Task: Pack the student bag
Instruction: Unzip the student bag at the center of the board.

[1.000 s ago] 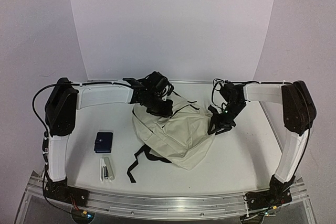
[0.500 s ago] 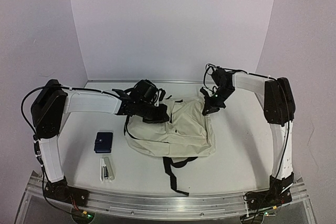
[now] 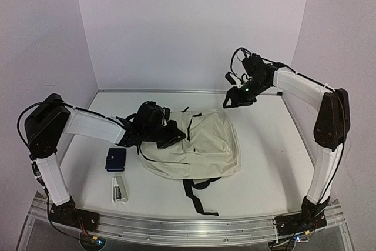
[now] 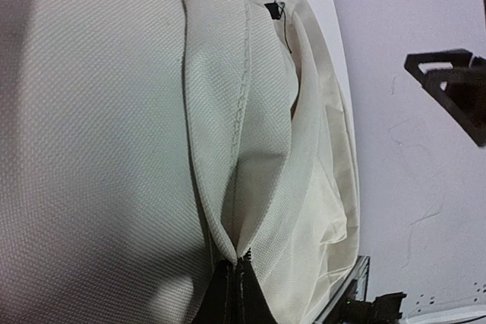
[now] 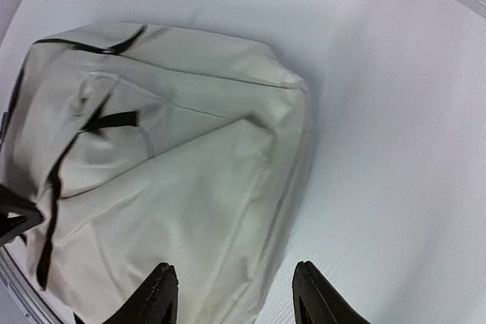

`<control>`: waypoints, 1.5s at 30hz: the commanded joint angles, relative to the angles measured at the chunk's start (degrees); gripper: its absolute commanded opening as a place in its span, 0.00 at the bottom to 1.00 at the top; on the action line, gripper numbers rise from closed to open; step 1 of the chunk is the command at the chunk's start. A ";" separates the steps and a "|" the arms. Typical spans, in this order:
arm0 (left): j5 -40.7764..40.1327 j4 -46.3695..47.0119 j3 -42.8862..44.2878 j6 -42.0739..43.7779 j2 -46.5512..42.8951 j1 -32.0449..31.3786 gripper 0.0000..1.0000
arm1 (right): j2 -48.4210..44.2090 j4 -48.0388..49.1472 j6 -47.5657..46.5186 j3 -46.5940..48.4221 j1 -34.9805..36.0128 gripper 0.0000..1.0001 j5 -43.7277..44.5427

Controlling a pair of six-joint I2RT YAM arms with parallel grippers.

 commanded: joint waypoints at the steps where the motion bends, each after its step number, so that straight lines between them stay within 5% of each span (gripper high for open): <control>1: 0.41 5.21 -4.71 -8.88 2.20 0.76 0.00 | -2.23 0.76 1.37 -1.02 6.43 0.53 -2.57; 8: 3.23 14.36 -7.90 -14.24 5.29 1.35 0.00 | 2.06 0.95 6.58 0.47 13.47 0.53 -2.99; 22: 2.75 14.40 -9.49 -13.60 3.37 1.70 0.00 | 9.52 1.93 5.97 -0.88 18.80 0.56 11.10; 24: 2.80 14.42 -9.81 -13.59 3.28 1.83 0.00 | 9.70 1.91 4.96 -1.82 18.84 0.48 12.73; 30: 3.07 15.47 -11.19 -14.13 3.38 2.54 0.00 | 6.26 1.90 2.08 -4.26 18.08 0.00 15.20; 38: 3.81 16.29 -11.54 -14.29 4.02 2.98 0.00 | 1.50 1.51 -3.28 -7.17 11.85 0.00 15.50; 43: 4.86 17.19 -10.39 -14.34 5.25 3.01 0.00 | -1.38 1.32 -2.24 -6.49 11.10 0.00 7.27; 45: 5.28 17.11 -9.73 -14.07 5.76 2.93 0.00 | -1.70 1.21 -0.38 -5.47 11.58 0.10 2.11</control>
